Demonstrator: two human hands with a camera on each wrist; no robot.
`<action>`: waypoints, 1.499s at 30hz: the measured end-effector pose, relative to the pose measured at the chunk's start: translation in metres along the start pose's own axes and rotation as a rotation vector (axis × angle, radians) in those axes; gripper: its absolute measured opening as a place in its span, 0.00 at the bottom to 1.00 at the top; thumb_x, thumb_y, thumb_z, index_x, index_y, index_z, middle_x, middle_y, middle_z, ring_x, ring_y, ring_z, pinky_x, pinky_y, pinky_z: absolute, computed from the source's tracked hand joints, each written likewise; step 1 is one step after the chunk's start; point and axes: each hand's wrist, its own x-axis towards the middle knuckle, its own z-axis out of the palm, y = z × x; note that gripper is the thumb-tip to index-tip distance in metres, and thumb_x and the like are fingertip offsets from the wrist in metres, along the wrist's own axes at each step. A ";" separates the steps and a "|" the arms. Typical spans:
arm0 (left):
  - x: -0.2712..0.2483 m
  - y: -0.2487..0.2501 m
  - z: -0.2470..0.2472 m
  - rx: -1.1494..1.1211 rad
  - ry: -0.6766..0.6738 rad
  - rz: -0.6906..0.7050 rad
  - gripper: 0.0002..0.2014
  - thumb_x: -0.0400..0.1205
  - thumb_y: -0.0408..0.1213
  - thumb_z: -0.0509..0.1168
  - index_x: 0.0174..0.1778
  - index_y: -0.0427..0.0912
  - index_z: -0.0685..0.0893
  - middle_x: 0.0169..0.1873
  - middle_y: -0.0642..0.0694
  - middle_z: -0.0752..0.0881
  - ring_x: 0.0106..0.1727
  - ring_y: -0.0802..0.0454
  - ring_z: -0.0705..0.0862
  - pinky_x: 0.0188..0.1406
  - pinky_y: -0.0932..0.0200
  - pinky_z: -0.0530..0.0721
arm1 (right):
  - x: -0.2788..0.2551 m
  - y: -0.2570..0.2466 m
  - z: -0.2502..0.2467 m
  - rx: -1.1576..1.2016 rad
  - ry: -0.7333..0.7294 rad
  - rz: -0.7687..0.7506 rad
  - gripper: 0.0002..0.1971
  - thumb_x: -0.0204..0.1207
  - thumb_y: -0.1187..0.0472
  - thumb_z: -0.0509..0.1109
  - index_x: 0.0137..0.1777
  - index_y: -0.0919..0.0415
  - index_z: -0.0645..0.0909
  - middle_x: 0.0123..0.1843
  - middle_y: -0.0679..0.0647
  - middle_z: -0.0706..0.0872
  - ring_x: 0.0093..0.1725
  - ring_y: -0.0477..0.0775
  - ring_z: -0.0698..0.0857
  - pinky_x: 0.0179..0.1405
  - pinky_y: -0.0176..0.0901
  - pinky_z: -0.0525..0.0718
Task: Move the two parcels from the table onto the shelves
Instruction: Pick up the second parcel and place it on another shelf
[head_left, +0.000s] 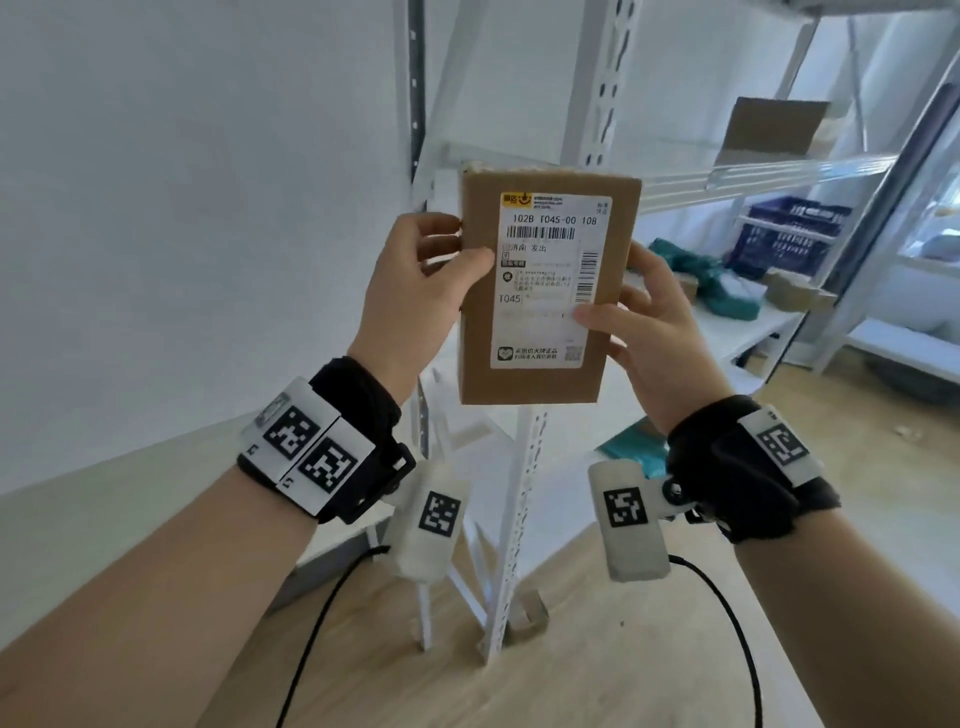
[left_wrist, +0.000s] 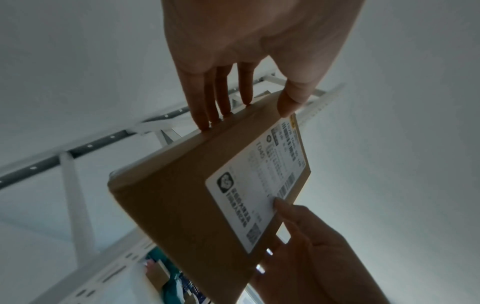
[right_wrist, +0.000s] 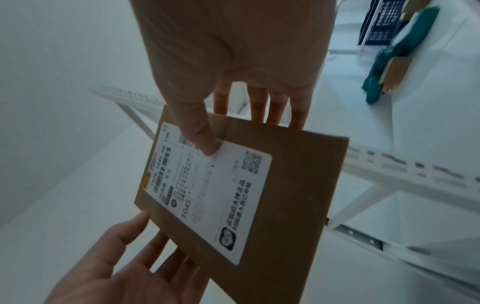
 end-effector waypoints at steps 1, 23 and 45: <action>-0.001 0.003 0.013 -0.007 -0.009 0.018 0.13 0.79 0.37 0.68 0.58 0.45 0.77 0.58 0.46 0.87 0.59 0.51 0.87 0.58 0.50 0.88 | -0.001 -0.005 -0.011 0.004 0.010 -0.008 0.32 0.74 0.77 0.67 0.77 0.55 0.70 0.59 0.60 0.88 0.55 0.54 0.90 0.42 0.39 0.89; 0.152 0.035 0.287 -0.308 -0.076 0.428 0.22 0.74 0.32 0.64 0.67 0.42 0.77 0.64 0.42 0.87 0.65 0.49 0.86 0.63 0.50 0.86 | 0.178 -0.103 -0.235 -0.204 -0.027 -0.285 0.46 0.70 0.81 0.66 0.84 0.45 0.60 0.70 0.61 0.80 0.63 0.56 0.87 0.50 0.53 0.91; 0.272 0.038 0.388 -0.089 0.209 0.534 0.27 0.72 0.27 0.62 0.70 0.32 0.79 0.60 0.41 0.88 0.59 0.55 0.85 0.65 0.59 0.82 | 0.400 -0.116 -0.321 -0.160 -0.421 -0.240 0.26 0.83 0.65 0.60 0.77 0.41 0.70 0.56 0.42 0.90 0.40 0.41 0.90 0.43 0.42 0.86</action>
